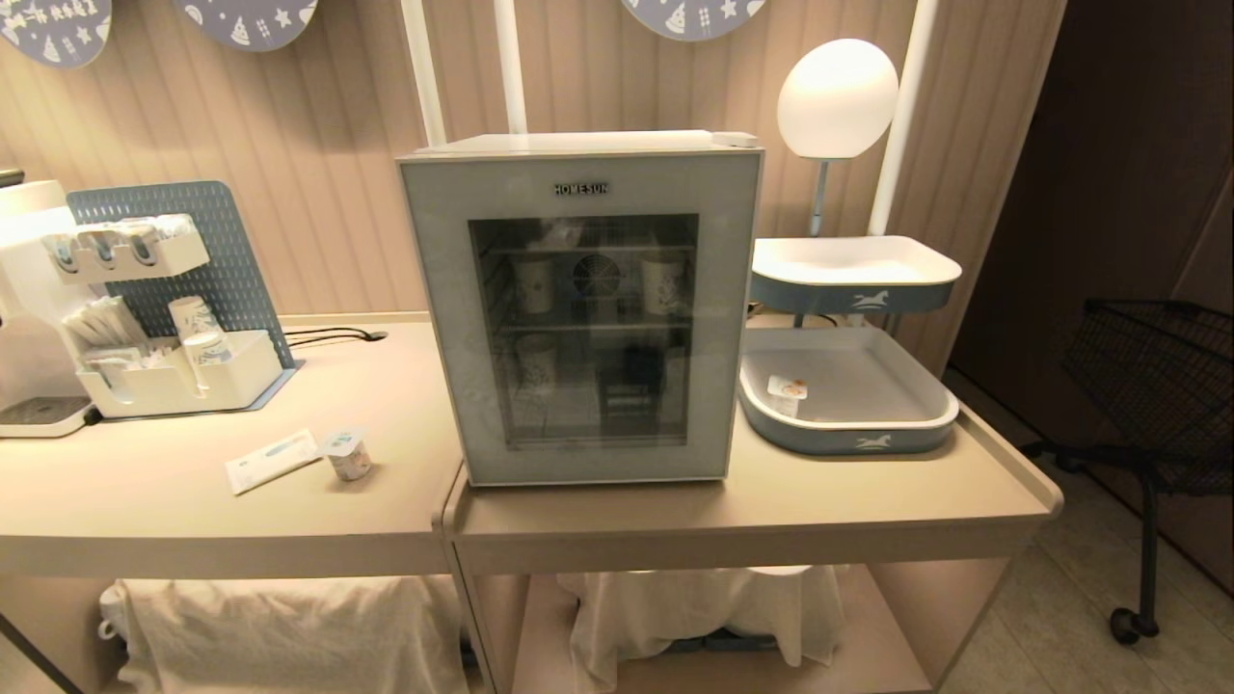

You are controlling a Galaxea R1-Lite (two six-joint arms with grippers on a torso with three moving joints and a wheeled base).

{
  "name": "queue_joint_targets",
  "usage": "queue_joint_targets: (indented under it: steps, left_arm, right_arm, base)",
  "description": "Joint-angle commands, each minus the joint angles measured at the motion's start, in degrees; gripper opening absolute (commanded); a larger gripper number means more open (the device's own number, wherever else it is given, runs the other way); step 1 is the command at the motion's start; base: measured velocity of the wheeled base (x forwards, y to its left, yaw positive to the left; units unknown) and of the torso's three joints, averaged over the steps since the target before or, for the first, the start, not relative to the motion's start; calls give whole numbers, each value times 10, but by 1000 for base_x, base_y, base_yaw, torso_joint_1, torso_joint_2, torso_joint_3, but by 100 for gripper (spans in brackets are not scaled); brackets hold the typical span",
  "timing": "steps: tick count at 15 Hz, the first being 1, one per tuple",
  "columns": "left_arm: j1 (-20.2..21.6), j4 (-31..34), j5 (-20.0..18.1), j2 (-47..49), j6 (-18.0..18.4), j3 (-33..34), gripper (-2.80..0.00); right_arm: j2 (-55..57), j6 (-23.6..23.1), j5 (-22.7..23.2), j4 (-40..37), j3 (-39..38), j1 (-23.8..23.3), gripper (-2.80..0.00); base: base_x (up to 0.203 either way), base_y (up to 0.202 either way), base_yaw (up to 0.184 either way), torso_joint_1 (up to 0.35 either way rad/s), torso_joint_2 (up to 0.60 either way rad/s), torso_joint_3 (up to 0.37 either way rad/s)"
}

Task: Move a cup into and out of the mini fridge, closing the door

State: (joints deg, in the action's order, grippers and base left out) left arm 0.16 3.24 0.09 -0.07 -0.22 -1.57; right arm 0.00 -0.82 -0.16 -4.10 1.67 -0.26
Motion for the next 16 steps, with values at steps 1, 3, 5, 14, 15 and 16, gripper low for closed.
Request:
queue_joint_targets:
  steps: [1, 3, 5, 14, 15, 16]
  left_arm:
    - [0, 0, 0, 1, 0, 0, -280]
    - [0, 0, 0, 1, 0, 0, -280]
    - [0, -1, -1, 1, 1, 0, -280]
    - [0, -2, -3, 1, 18, 3, -280]
    - [0, -2, -3, 1, 18, 3, -280]
    - [0, -2, -3, 1, 18, 3, -280]
  right_arm:
    - [1, 0, 0, 1, 0, -1, -280]
    - [0, 5, -2, 4, -2, 0, -280]
    - [1, 10, -3, 12, -5, 0, -280]
    - [0, 6, -1, 1, -2, 0, -280]
    - [0, 6, 0, 1, -2, 0, -280]
    - [0, 6, -1, 1, -2, 0, -280]
  base:
    - [0, 0, 0, 0, 0, 0]
    - [0, 0, 0, 0, 0, 0]
    - [0, 0, 0, 0, 0, 0]
    - [0, 0, 0, 0, 0, 0]
    - [0, 0, 0, 0, 0, 0]
    - [0, 0, 0, 0, 0, 0]
